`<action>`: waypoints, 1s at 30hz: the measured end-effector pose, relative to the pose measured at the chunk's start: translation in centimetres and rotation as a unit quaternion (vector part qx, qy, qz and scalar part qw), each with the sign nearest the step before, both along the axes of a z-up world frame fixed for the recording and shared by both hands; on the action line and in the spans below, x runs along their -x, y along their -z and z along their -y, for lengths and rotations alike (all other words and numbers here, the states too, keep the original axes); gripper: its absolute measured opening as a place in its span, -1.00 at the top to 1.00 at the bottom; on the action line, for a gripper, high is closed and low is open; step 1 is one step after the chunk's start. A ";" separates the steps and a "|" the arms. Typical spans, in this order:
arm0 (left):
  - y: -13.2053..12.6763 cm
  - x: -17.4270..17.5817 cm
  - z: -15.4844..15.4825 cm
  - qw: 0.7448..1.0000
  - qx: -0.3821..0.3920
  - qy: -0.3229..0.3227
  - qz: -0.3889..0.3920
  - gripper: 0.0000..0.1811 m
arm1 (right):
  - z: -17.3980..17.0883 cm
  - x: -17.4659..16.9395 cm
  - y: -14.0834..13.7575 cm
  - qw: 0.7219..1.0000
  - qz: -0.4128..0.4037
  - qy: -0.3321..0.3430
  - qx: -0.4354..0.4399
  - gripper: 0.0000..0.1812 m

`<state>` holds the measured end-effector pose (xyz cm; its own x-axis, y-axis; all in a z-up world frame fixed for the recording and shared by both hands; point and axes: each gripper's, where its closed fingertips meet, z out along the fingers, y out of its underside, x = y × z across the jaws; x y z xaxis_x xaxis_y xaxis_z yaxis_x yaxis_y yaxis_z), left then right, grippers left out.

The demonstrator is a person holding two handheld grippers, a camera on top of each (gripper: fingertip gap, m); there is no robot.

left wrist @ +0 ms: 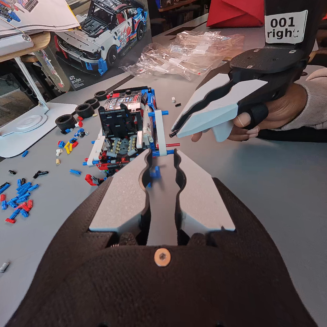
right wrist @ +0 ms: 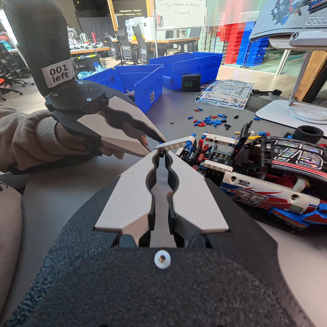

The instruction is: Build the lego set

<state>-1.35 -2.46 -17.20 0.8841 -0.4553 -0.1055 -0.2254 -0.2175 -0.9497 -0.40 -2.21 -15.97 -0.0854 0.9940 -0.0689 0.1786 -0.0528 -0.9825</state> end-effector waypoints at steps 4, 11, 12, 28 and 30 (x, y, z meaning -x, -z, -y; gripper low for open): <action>-0.1 -0.1 0.1 1.000 -0.003 0.002 0.003 0.76 | 0.0 0.1 0.1 1.000 0.003 0.002 0.000 0.96; -0.1 -0.5 0.2 1.000 -0.004 0.009 0.000 0.76 | 0.0 0.1 0.3 1.000 0.003 0.001 0.007 0.96; -0.1 -0.5 0.2 1.000 -0.004 0.009 -0.001 0.76 | 0.0 0.1 0.3 1.000 0.003 0.001 0.007 0.96; 0.0 -0.3 0.1 1.000 -0.003 0.006 -0.012 0.76 | -0.3 -0.1 0.5 1.000 0.007 0.003 0.009 0.96; 0.0 -0.1 0.1 1.000 -0.003 0.004 -0.013 0.76 | -0.4 -0.3 0.6 1.000 0.008 0.004 0.008 0.96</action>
